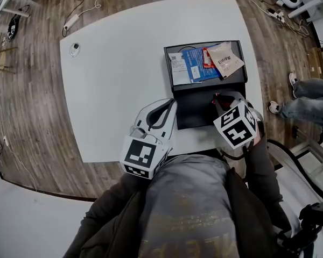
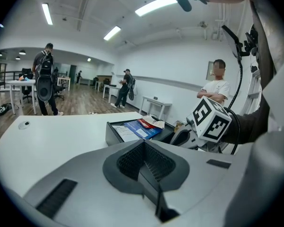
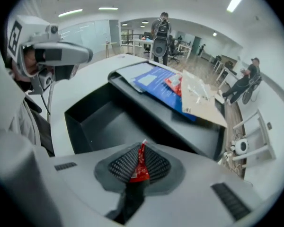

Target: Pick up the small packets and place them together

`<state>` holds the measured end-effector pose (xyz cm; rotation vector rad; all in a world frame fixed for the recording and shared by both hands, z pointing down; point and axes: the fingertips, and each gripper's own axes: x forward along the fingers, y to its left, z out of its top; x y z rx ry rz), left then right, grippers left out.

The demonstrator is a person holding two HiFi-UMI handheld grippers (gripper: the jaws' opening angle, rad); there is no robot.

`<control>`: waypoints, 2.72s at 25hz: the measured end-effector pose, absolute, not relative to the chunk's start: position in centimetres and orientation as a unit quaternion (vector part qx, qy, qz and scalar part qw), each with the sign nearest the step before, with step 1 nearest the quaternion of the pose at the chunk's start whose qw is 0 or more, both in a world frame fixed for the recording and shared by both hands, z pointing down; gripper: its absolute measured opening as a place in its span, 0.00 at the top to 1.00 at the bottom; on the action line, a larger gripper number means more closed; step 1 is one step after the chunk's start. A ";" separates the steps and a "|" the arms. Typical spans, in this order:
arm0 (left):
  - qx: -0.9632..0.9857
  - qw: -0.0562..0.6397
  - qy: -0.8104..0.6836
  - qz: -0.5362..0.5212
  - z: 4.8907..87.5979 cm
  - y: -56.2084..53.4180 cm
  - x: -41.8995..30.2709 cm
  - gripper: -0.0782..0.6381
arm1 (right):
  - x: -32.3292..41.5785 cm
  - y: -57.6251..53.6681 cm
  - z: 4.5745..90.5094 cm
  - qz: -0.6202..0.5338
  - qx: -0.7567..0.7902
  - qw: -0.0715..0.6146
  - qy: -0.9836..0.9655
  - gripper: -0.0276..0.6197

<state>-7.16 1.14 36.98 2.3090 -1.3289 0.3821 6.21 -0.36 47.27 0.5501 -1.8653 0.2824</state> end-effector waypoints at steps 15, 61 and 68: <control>0.838 0.189 -0.497 0.119 34.4 3.6 -7.9 0.89 | 3.1 1.7 43.9 0.094 0.234 0.509 -0.823 0.90; 0.794 0.224 -0.551 0.122 36.6 1.6 -11.7 0.89 | -1.9 -10.7 37.5 0.066 0.252 0.383 -0.886 0.77; 0.798 0.215 -0.551 0.120 36.0 2.2 -11.9 0.89 | -2.1 -10.5 34.9 0.059 0.284 0.338 -0.895 0.77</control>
